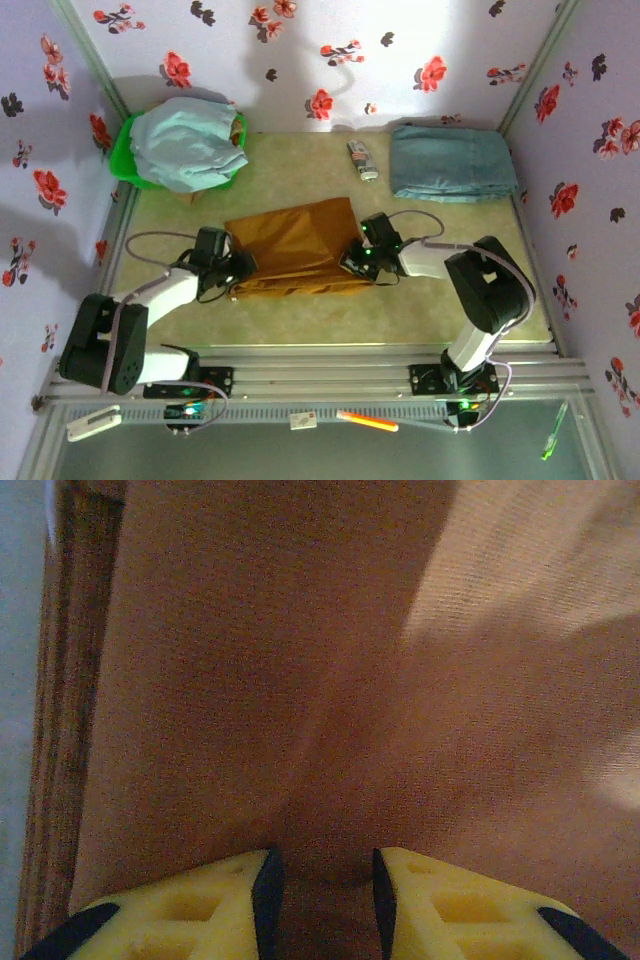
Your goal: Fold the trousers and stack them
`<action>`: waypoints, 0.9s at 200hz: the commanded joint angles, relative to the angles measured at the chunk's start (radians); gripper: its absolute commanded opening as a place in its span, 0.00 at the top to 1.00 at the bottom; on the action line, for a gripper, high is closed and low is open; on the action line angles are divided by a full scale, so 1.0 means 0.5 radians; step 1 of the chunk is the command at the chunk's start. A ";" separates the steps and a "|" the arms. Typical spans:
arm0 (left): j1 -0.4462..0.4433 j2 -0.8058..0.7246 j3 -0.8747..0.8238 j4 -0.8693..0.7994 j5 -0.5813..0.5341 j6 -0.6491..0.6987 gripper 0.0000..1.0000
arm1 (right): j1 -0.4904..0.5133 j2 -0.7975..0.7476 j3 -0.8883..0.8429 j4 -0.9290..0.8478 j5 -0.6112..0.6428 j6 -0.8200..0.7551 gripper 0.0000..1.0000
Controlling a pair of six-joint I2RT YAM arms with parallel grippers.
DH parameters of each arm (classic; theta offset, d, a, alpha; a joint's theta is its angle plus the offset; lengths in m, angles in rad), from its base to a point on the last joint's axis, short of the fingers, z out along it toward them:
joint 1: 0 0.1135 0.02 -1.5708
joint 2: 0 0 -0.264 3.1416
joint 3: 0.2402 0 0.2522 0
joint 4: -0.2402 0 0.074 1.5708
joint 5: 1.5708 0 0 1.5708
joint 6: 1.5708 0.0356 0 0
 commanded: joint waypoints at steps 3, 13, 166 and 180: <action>0.035 0.139 -0.182 -0.059 -0.184 -0.046 0.68 | 0.015 0.073 -0.199 0.100 0.006 0.113 1.00; 0.039 0.160 -0.157 -0.078 -0.205 -0.027 0.68 | 0.014 0.019 -0.207 0.045 -0.020 0.084 1.00; -0.162 1.467 1.957 -0.773 -0.171 0.316 0.57 | 0.560 -0.069 -0.113 0.308 -0.035 0.329 1.00; -0.164 1.478 2.092 -0.846 -0.146 0.414 0.48 | 0.550 -0.086 0.020 0.286 -0.141 0.299 1.00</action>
